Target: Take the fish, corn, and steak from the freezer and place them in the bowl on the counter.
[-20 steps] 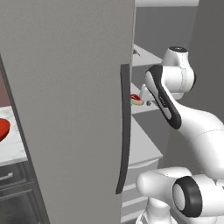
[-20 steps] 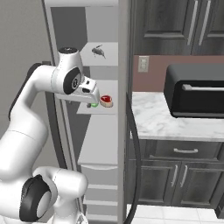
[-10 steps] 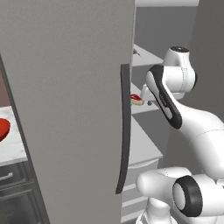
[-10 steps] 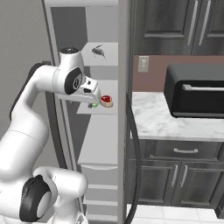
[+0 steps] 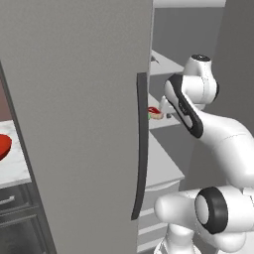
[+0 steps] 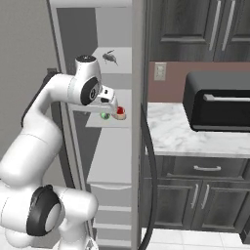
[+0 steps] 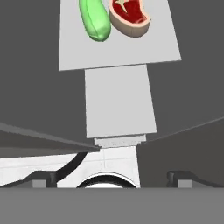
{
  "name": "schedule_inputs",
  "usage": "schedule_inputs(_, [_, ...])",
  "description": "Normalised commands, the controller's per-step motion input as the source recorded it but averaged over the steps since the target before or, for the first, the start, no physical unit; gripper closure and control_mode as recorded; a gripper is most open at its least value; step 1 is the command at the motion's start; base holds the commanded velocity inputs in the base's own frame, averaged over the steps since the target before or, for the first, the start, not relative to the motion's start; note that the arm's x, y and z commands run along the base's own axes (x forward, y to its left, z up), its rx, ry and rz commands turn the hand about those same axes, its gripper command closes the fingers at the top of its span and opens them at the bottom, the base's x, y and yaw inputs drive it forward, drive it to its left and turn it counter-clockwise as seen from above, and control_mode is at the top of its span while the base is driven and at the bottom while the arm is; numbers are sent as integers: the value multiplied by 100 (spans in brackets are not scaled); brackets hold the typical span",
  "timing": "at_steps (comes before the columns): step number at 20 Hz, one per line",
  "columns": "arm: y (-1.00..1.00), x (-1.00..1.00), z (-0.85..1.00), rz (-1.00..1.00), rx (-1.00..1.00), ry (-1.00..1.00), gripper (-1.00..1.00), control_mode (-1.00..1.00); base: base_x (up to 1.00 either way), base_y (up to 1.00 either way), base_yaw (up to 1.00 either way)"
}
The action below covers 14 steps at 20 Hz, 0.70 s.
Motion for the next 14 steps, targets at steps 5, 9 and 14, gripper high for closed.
schedule_inputs(5, [-13,54,-17,13,-1,-3,-100,-100,0,0,0])
schedule_inputs(9, [-4,37,-29,5,-7,-1,-100,-100,0,0,0])
schedule_inputs(14, [0,30,-25,1,-4,-1,-100,-100,0,0,0])
